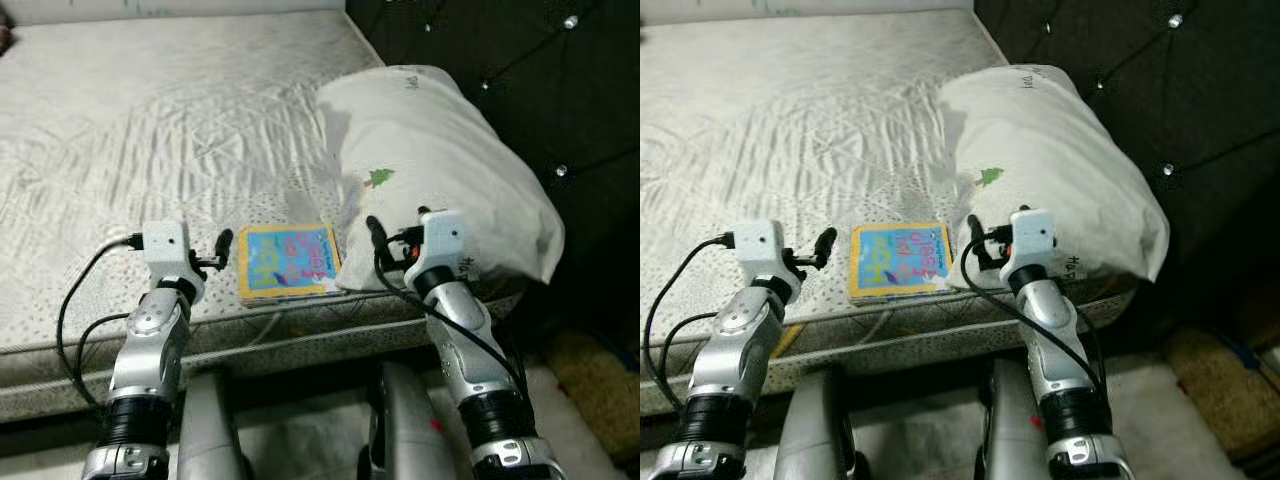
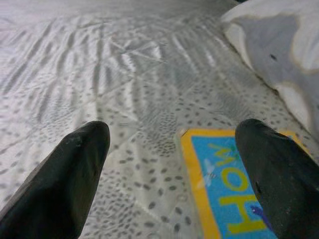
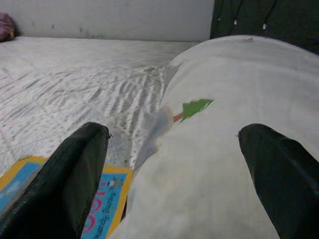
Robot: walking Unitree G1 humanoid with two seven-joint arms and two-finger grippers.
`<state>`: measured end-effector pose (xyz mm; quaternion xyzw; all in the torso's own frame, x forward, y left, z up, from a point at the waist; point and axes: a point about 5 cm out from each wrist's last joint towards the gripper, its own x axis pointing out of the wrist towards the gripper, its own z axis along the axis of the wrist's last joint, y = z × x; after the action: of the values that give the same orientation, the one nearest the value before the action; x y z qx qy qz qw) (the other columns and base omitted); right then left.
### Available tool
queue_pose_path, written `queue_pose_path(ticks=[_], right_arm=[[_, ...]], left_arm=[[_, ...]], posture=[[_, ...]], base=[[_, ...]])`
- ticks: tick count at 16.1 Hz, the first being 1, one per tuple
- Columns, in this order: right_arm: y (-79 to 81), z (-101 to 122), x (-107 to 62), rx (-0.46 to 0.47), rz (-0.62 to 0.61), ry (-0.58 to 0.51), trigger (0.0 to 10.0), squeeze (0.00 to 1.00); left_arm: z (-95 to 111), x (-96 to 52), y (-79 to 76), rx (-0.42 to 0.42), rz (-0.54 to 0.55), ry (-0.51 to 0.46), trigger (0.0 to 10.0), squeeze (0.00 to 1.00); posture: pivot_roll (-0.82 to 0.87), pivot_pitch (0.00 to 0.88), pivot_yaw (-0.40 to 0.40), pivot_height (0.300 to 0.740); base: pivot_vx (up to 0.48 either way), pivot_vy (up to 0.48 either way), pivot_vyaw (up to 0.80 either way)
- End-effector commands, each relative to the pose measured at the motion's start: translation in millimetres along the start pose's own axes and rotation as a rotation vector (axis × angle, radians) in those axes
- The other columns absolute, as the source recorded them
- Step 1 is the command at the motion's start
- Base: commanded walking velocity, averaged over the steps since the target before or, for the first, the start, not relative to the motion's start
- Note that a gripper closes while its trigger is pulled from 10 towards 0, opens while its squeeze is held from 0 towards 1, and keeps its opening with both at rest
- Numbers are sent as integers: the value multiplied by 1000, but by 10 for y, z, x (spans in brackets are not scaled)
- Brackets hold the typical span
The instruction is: Clean up the room
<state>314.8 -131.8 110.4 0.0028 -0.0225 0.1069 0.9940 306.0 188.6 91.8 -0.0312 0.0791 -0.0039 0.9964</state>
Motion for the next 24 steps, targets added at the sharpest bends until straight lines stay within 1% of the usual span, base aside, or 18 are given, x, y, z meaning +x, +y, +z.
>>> queue_pose_path(ticks=[1, 3, 5, 6, 7, 8, 10, 12, 13, 14, 15, 17, 19, 21, 22, 24], right_arm=[[10, 49, 6, 7, -5, -11, 10000, 0], [9, 76, -13, -1, 6, -21, 10000, 0], [-41, 32, -38, -3, -21, -12, 10000, 0], [-60, 48, -43, 5, -43, -20, 10000, 0], [-59, 51, -42, 6, -44, -20, 10000, 0], [-43, 47, -37, 5, -39, -20, 10000, 0], [-41, 60, -41, 2, -39, -23, 10000, 0], [-61, 53, -52, -5, -39, -19, 10000, 0], [-61, 49, -57, -6, -38, -17, 10000, 0], [-59, 46, -59, -6, -37, -16, 10000, 0], [-57, 28, -61, -9, -39, -9, 10000, 0], [-31, 11, -80, -12, -35, -4, 10000, 0], [-30, -18, -124, -31, -34, 8, 10000, 0], [-59, -81, -183, -44, -64, 29, 10000, 0], [-32, -117, -222, -42, -58, 35, 10000, 0], [-7, -119, -234, -43, -43, 38, 10000, 0]], left_arm=[[51, -22, 9, 7, 8, -16, 10000, 0], [25, -29, -11, 13, 1, -6, 10000, 0], [-4, -24, -50, 29, -17, 6, 10000, 0], [77, -18, -175, 34, -91, -26, 10000, 0], [98, -12, -208, 29, -106, -31, 10000, 0], [125, 15, -262, 47, -122, -32, 10000, 0], [141, 16, -271, 49, -121, -35, 10000, 0], [136, -2, -289, 50, -122, -43, 10000, 0], [119, -10, -299, 58, -123, -39, 10000, 0], [115, -11, -302, 67, -119, -41, 10000, 0], [128, 4, -311, 106, -91, -61, 10000, 0], [142, 25, -321, 108, -78, -64, 10000, 0], [138, 14, -357, 120, -130, -52, 10000, 0], [116, 4, -387, 95, -140, -48, 10000, 0], [116, 1, -423, 77, -153, -57, 10000, 0], [116, 4, -442, 76, -160, -51, 10000, 0]], posture=[[-2, 0, -30, 596], [-13, 0, -23, 620], [-18, 0, 0, 645], [-16, 0, 4, 660], [-16, 0, 4, 670], [-12, 0, 2, 684], [-11, 0, -11, 704], [-6, 0, -17, 734], [-6, 0, -18, 740], [-6, 0, -18, 740], [-5, 0, -20, 740], [-13, 0, -20, 740], [-17, 0, -18, 740], [-24, 0, -12, 740], [-24, 0, -13, 740], [-24, 0, -13, 740]], base=[[0, 0, 0], [0, 0, 0], [0, 0, 0], [0, 0, 0], [0, 0, 0], [0, 0, 0], [0, 0, 0], [0, 0, 0], [0, 0, 0], [0, 0, 0], [0, 0, 0], [0, 0, 0], [0, 0, 0], [0, 0, 0], [0, 0, 0], [0, 0, 0]])
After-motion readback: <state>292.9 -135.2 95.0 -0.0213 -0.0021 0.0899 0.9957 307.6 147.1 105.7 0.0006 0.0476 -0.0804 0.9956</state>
